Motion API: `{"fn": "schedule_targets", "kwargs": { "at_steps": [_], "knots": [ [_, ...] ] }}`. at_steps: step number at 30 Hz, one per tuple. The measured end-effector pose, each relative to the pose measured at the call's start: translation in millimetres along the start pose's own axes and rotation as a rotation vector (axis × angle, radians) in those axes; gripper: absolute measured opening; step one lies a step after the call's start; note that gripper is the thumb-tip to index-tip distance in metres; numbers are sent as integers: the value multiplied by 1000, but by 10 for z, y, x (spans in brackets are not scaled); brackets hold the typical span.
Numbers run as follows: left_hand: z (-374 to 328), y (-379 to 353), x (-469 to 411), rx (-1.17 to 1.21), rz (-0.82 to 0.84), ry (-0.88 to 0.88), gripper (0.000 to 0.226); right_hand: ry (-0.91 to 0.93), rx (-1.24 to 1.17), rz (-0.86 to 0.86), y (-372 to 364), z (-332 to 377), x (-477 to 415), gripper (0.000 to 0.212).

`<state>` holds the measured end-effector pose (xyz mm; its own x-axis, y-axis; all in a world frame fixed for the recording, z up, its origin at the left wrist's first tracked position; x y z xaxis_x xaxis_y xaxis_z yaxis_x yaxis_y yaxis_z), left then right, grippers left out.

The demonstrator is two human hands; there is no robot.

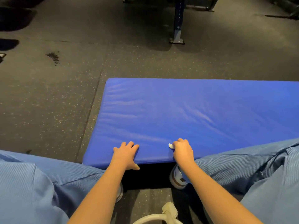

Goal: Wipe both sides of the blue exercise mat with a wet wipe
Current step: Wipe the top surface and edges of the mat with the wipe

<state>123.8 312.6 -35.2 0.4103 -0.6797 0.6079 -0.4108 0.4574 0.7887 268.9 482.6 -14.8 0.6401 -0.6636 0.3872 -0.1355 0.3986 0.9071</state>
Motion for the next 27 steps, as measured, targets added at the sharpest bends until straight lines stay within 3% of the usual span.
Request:
{"fn": "schedule_targets", "kwargs": {
  "at_steps": [4,7,9,12,14,19,21,23,25,27],
  "knots": [
    [122,32,-45,69,85,-24,86,126,-132,73,-156,376,-10,44],
    [164,74,-116,224,94,35,55,339,-56,171,-239,621,75,40],
    [195,87,-162,262,69,61,42,273,-75,145,-218,509,-32,38],
    [222,45,-173,217,26,62,39,63,-75,29,-187,270,-184,32],
    [224,8,-181,219,15,69,37,36,-87,-62,-184,317,-128,22],
    [259,-13,-245,285,-72,106,33,401,-74,77,-356,674,42,24],
    [268,-86,-246,304,-57,127,41,345,-100,155,-321,572,-131,34],
    [255,-137,-236,339,-14,143,47,197,-141,111,-296,424,-314,40],
    [240,-146,-238,344,-1,145,48,29,-168,35,-325,341,-431,34],
    [241,-142,-246,353,-11,156,48,31,-210,11,-426,492,-381,25]
  ]
}}
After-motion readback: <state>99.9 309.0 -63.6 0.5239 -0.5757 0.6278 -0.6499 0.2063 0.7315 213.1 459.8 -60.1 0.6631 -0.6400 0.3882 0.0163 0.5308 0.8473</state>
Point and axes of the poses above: each hand's wrist, its own x-axis away from the middle knuckle, its own y-axis out of the back of the hand, z = x × y, the point moved 3 cm from there along -x, towards the middle knuckle, and after that the axes turned 4 degrees about z, right-handed, at the moved point
